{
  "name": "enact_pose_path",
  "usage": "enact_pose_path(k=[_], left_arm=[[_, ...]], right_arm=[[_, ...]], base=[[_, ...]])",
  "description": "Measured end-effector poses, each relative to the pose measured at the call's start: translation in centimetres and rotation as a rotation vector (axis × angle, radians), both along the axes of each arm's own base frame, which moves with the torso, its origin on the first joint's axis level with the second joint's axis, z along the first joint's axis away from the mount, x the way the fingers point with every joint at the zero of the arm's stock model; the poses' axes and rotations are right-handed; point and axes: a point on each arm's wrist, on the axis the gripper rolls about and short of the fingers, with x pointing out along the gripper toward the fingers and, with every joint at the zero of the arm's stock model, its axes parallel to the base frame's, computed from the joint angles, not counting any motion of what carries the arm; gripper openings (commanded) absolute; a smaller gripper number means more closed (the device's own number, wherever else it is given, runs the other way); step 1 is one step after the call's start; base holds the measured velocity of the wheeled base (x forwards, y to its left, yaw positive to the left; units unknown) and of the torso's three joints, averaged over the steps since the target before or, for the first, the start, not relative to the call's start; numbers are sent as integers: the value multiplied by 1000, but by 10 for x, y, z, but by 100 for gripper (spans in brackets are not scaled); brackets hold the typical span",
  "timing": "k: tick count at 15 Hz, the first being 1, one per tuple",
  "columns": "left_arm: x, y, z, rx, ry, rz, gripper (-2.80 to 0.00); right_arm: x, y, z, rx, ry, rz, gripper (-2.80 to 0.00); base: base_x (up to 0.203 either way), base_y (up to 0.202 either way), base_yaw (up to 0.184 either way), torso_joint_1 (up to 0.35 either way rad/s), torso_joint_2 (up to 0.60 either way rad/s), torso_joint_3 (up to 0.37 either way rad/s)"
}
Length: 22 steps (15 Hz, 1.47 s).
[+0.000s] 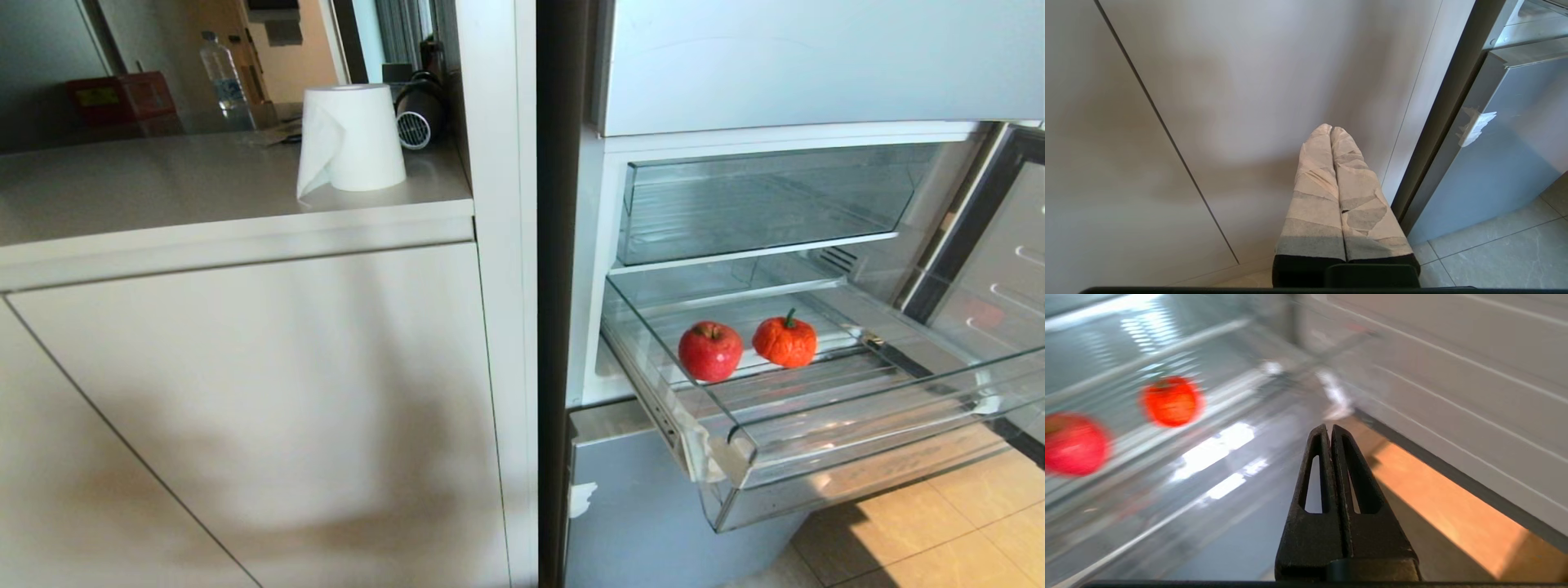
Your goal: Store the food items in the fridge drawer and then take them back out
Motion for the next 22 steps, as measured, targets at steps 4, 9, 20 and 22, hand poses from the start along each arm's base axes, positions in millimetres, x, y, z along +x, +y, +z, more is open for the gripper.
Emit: enact_pose_path(k=[4, 9, 20, 22], left_arm=[[0, 0, 0, 0, 0, 0, -280], [0, 0, 0, 0, 0, 0, -280], [0, 0, 0, 0, 0, 0, -280], [0, 0, 0, 0, 0, 0, -280]], right_arm=[[-2, -14, -17, 47, 52, -52, -280], [24, -23, -44, 203, 185, 109, -280], [173, -33, -60, 264, 301, 344, -280], [204, -25, -59, 272, 288, 387, -280]], base=[[0, 0, 0, 0, 0, 0], [0, 0, 0, 0, 0, 0], [0, 0, 0, 0, 0, 0], [0, 0, 0, 0, 0, 0]])
